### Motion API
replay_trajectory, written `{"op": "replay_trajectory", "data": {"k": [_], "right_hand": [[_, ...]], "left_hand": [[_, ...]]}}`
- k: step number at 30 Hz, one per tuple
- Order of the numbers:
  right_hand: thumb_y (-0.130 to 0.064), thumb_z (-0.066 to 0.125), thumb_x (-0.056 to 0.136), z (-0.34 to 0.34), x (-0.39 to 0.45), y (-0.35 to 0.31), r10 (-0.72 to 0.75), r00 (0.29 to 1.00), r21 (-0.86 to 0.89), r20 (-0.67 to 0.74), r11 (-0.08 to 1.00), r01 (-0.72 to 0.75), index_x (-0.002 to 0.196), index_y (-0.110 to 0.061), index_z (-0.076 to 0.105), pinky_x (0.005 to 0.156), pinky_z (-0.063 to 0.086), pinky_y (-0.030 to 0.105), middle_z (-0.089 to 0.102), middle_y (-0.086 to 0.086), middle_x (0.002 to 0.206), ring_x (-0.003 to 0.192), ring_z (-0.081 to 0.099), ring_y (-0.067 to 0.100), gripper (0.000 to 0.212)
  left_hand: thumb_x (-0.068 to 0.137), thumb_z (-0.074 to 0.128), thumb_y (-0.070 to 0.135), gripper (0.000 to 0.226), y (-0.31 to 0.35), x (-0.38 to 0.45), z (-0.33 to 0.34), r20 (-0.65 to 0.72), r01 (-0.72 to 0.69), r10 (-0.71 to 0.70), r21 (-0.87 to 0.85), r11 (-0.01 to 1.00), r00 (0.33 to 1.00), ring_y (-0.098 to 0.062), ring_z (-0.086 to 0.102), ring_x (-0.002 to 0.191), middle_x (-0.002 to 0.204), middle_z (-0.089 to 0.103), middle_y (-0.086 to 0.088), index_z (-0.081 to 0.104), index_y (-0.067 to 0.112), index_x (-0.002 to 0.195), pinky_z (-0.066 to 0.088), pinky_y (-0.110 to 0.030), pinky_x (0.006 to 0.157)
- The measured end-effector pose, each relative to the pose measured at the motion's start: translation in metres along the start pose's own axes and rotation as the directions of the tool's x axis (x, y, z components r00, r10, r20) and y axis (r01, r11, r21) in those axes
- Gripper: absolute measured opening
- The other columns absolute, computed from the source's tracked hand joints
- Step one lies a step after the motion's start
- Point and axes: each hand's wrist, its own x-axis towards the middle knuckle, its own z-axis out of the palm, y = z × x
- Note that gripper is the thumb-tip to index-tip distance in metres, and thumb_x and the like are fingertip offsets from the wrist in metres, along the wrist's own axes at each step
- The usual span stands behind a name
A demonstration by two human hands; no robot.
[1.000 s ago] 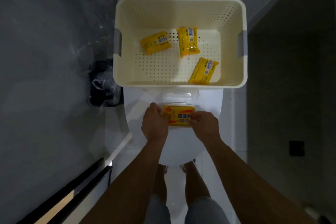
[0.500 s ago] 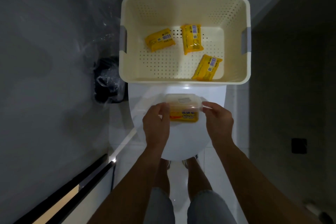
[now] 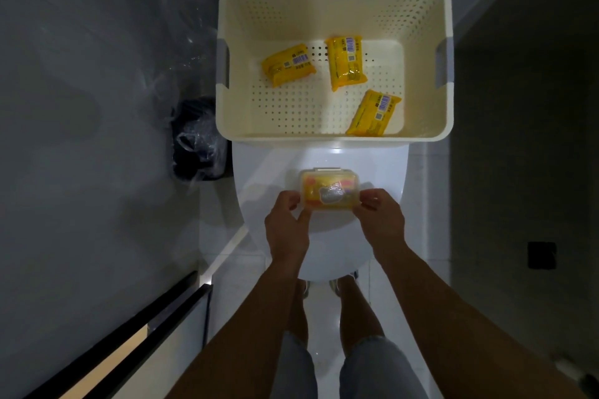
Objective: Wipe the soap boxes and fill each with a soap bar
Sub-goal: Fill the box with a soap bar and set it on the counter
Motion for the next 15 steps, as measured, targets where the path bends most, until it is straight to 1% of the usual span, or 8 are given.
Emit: {"op": "replay_trajectory", "data": {"k": [3, 5, 8, 9, 11, 12, 14, 15], "right_hand": [[-0.020, 0.075, 0.087, -0.001, -0.001, 0.004, 0.011, 1.000, 0.033, -0.003, 0.999, -0.010, 0.104, -0.017, 0.065, 0.090, 0.052, 0.030, 0.070, -0.004, 0.098, 0.094, 0.067, 0.014, 0.020], [-0.021, 0.076, 0.088, 0.000, -0.003, 0.007, 0.008, 1.000, 0.058, -0.008, 0.998, -0.008, 0.103, -0.018, 0.064, 0.090, 0.052, 0.027, 0.070, -0.005, 0.099, 0.092, 0.067, 0.010, 0.019], [-0.022, 0.077, 0.087, 0.001, -0.007, 0.009, 0.034, 0.998, 0.098, -0.053, 0.995, -0.028, 0.098, -0.023, 0.063, 0.085, 0.050, 0.020, 0.069, -0.006, 0.100, 0.087, 0.064, 0.002, 0.017], [-0.023, 0.077, 0.087, 0.001, -0.009, 0.010, 0.044, 0.997, 0.105, -0.067, 0.994, -0.037, 0.098, -0.023, 0.062, 0.086, 0.050, 0.021, 0.069, -0.005, 0.101, 0.086, 0.063, 0.001, 0.018], [-0.023, 0.078, 0.087, 0.001, -0.012, 0.011, 0.064, 0.994, 0.123, -0.088, 0.991, -0.052, 0.098, -0.021, 0.062, 0.092, 0.053, 0.029, 0.068, -0.003, 0.103, 0.089, 0.063, 0.007, 0.019], [-0.023, 0.078, 0.087, 0.000, -0.013, 0.011, 0.074, 0.993, 0.137, -0.096, 0.989, -0.060, 0.098, -0.020, 0.062, 0.095, 0.054, 0.033, 0.068, -0.003, 0.102, 0.092, 0.064, 0.010, 0.019], [-0.020, 0.078, 0.087, -0.003, -0.017, 0.010, 0.096, 0.990, 0.185, -0.107, 0.980, -0.075, 0.096, -0.019, 0.063, 0.095, 0.057, 0.042, 0.068, -0.004, 0.100, 0.096, 0.067, 0.015, 0.017], [-0.018, 0.078, 0.087, -0.006, -0.019, 0.009, 0.107, 0.988, 0.218, -0.109, 0.973, -0.081, 0.094, -0.019, 0.063, 0.093, 0.058, 0.045, 0.068, -0.004, 0.099, 0.096, 0.068, 0.017, 0.017]], "left_hand": [[0.088, 0.072, 0.018, 0.027, 0.002, -0.002, 0.002, -0.019, 0.012, -0.012, -0.010, 1.000, 1.000, -0.014, 0.062, 0.107, 0.113, 0.068, 0.001, 0.062, 0.015, 0.112, 0.050, -0.038, 0.100], [0.088, 0.073, 0.019, 0.028, 0.004, -0.003, 0.003, -0.029, 0.007, -0.007, -0.009, 1.000, 1.000, -0.014, 0.063, 0.107, 0.114, 0.069, 0.001, 0.062, 0.016, 0.114, 0.050, -0.037, 0.101], [0.089, 0.071, 0.019, 0.024, 0.007, -0.009, 0.004, -0.024, -0.004, 0.003, -0.035, 0.999, 1.000, -0.014, 0.065, 0.104, 0.111, 0.070, 0.001, 0.065, 0.017, 0.113, 0.050, -0.033, 0.100], [0.090, 0.071, 0.019, 0.023, 0.008, -0.011, 0.004, -0.027, -0.004, 0.003, -0.046, 0.999, 1.000, -0.013, 0.066, 0.103, 0.110, 0.071, 0.002, 0.066, 0.018, 0.112, 0.051, -0.031, 0.098], [0.089, 0.071, 0.020, 0.020, 0.010, -0.016, 0.003, -0.036, -0.010, 0.007, -0.066, 0.998, 0.999, -0.010, 0.066, 0.100, 0.107, 0.071, 0.005, 0.068, 0.020, 0.108, 0.050, -0.025, 0.094], [0.089, 0.072, 0.020, 0.018, 0.011, -0.018, 0.002, -0.037, -0.017, 0.015, -0.070, 0.997, 0.999, -0.008, 0.065, 0.099, 0.105, 0.070, 0.008, 0.068, 0.021, 0.107, 0.047, -0.018, 0.091], [0.089, 0.072, 0.022, 0.018, 0.015, -0.022, 0.000, -0.031, -0.025, 0.023, -0.084, 0.996, 0.999, -0.006, 0.064, 0.099, 0.105, 0.069, 0.011, 0.068, 0.021, 0.107, 0.040, -0.005, 0.084], [0.089, 0.072, 0.022, 0.021, 0.018, -0.024, -0.002, -0.031, -0.024, 0.021, -0.099, 0.995, 0.999, -0.005, 0.064, 0.101, 0.108, 0.069, 0.010, 0.069, 0.019, 0.110, 0.039, -0.002, 0.081]]}}
